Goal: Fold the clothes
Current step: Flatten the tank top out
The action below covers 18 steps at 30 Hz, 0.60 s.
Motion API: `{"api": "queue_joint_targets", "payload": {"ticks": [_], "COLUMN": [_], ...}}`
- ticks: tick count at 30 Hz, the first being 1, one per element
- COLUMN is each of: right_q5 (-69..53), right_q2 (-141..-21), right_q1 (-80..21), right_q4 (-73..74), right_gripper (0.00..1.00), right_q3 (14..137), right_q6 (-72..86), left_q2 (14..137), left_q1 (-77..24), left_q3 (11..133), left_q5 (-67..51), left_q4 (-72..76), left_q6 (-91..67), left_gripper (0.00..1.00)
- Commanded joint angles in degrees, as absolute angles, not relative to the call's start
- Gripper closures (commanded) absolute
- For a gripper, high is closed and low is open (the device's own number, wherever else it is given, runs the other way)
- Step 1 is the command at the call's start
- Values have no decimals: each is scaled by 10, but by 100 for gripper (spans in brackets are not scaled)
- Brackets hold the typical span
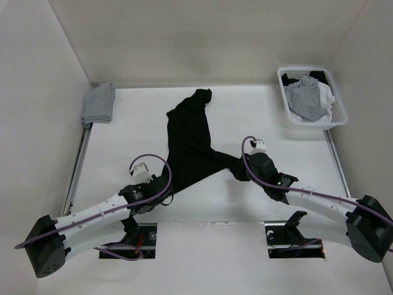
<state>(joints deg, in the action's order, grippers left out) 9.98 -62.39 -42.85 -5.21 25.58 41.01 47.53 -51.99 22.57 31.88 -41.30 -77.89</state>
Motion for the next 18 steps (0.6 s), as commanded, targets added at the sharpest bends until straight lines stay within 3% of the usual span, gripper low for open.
{"api": "queue_joint_targets", "payload": {"ticks": [1,9,14,18], "right_q5": [94,110,142,151], "right_q2": [-624,-620,-645,-658], "right_q1": [-435,-423,-424,-431], "right_q4": [-96,-64,-29,-25], "right_gripper": [87,65,63,63], "right_q3": [273,275,296,305], "right_q6": [401,381,375,374], "left_q2": [486,497,491,423], "left_q1": [-515,-486,-475,-463], "left_q3": [217,199,182,185], "left_q5": [320,322,300,308], "left_q4": [-402,-310,-249,-252], "left_q6": [-800,-764,-737,-710], "left_gripper": [63,69,92,97]}}
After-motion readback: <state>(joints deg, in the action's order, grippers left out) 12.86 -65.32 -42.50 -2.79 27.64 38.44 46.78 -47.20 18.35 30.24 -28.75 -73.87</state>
